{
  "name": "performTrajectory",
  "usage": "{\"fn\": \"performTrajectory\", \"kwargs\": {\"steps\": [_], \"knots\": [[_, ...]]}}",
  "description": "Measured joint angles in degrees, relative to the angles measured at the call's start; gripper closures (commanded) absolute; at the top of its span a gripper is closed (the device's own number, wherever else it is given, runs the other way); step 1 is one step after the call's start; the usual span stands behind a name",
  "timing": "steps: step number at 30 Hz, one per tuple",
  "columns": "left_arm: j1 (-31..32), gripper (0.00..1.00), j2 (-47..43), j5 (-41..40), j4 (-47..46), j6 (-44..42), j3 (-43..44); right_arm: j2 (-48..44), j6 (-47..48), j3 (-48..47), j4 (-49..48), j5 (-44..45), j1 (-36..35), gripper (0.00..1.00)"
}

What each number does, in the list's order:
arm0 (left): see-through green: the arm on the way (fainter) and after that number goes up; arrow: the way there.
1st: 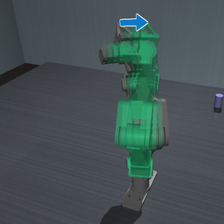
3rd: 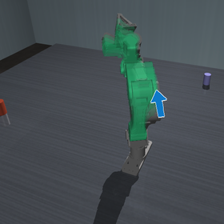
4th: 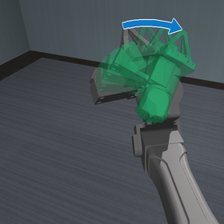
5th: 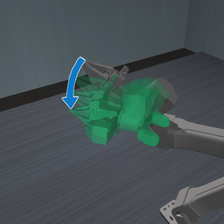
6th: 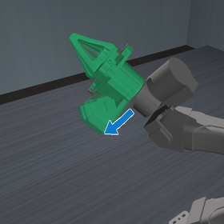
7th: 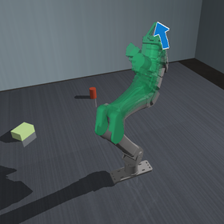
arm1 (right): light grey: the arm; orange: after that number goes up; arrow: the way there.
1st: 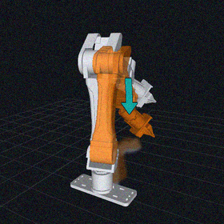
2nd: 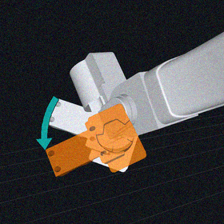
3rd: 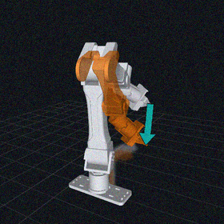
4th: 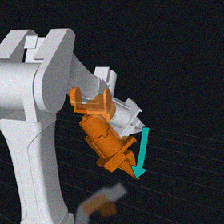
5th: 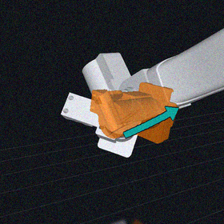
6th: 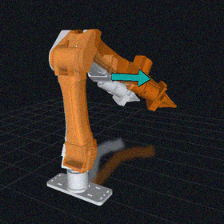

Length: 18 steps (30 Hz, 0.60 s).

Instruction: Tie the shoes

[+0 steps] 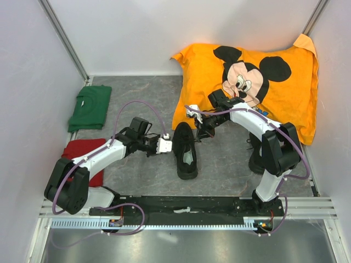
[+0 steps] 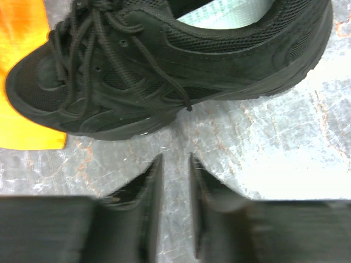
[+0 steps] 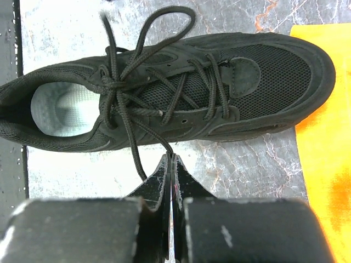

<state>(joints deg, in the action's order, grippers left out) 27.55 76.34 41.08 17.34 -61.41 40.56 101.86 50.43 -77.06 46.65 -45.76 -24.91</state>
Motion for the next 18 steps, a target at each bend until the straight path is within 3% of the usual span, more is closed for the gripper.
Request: {"fn": "performTrajectory", "kwargs": {"steps": [8, 18], "knots": [[-3.9, 0.49, -0.8, 0.1, -5.7, 1.4, 1.1, 0.0, 0.2, 0.0, 0.2, 0.3, 0.0, 1.00], [-1.4, 0.43, 8.5, 1.2, -9.7, 0.8, 11.0, -0.3, -3.3, 0.0, -2.7, 0.8, -0.1, 1.00]]}}
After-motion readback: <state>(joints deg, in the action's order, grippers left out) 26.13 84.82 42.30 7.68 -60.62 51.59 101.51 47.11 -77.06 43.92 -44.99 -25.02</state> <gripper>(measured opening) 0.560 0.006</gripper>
